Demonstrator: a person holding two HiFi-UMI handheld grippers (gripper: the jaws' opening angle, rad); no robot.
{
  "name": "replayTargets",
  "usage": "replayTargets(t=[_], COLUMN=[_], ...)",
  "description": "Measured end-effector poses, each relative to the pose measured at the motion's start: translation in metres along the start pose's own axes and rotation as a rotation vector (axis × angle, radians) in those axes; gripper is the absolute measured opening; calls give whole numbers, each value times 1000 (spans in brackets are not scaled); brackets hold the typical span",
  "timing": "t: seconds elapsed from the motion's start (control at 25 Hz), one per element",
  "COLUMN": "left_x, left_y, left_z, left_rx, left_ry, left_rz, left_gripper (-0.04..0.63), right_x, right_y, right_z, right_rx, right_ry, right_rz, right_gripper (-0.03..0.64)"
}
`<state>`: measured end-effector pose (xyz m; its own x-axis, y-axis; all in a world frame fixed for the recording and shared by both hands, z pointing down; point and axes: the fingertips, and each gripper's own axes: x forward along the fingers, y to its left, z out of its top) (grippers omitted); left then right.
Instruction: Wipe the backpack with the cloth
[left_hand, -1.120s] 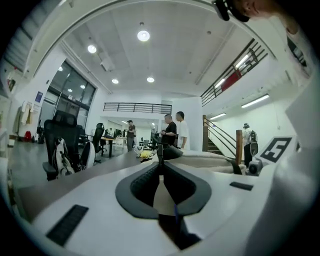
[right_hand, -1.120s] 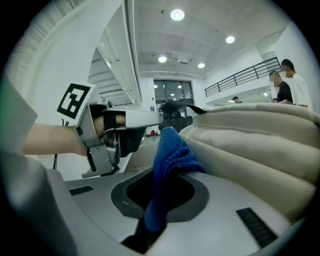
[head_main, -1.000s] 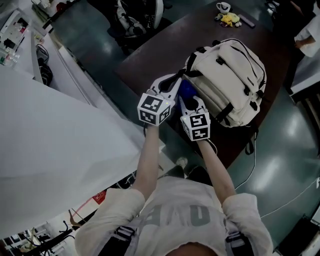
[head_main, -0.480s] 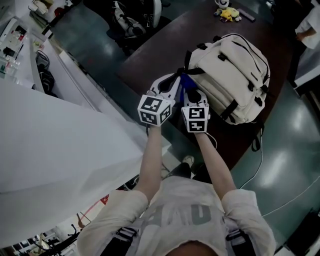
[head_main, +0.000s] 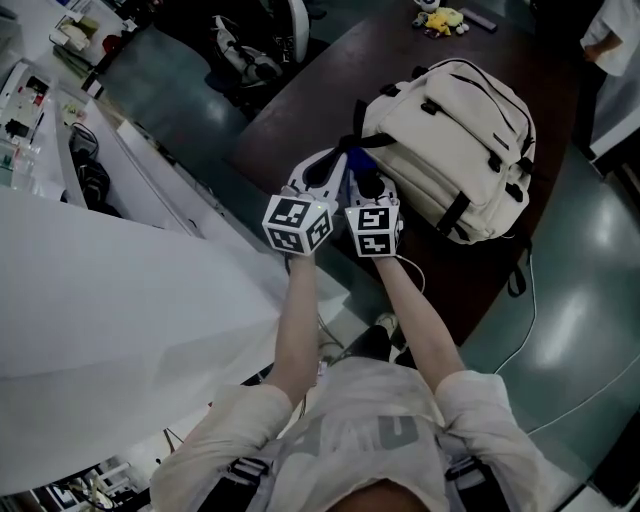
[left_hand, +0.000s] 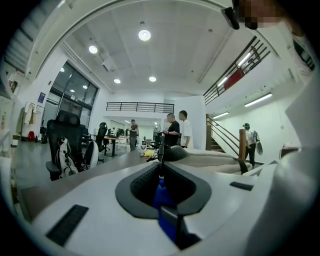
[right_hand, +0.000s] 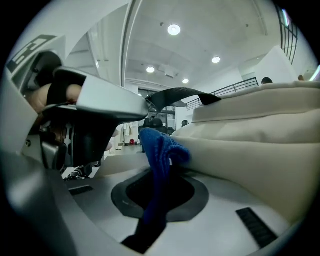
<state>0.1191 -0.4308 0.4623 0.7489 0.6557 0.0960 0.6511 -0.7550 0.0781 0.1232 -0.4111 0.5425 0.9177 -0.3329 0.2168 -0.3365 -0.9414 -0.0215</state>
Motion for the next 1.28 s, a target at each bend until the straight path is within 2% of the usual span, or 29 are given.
replayTargets(t=[0.16, 0.32, 0.6, 0.76, 0.92, 1.16, 1.28], left_x=[-2, -9, -21, -28, -31, -20, -17], left_y=[0, -3, -11, -21, -34, -79, -98], left_z=[-3, -7, -3, -5, -14, -27, -30], left_rx=[0, -10, -18, -59, -96, -84, -107], left_ry=[1, 4, -10, -40, -59, -60, -80], left_rz=[7, 21, 82, 117, 159, 172, 186], left_gripper=[30, 30, 29, 29, 29, 31, 31], right_x=[-15, -40, -80, -107, -128, -160, -171], right_y=[-12, -27, -49, -62, -71, -93, -103], right_z=[0, -8, -17, -19, -24, -26, -25], right_rx=[-24, 11, -14, -37, -15, -52, -52], right_ry=[-12, -19, -18, -20, -24, -41, -44], right_rz=[-38, -108, -161, -173, -155, -120, -130], right_gripper=[41, 41, 41, 41, 41, 41, 41])
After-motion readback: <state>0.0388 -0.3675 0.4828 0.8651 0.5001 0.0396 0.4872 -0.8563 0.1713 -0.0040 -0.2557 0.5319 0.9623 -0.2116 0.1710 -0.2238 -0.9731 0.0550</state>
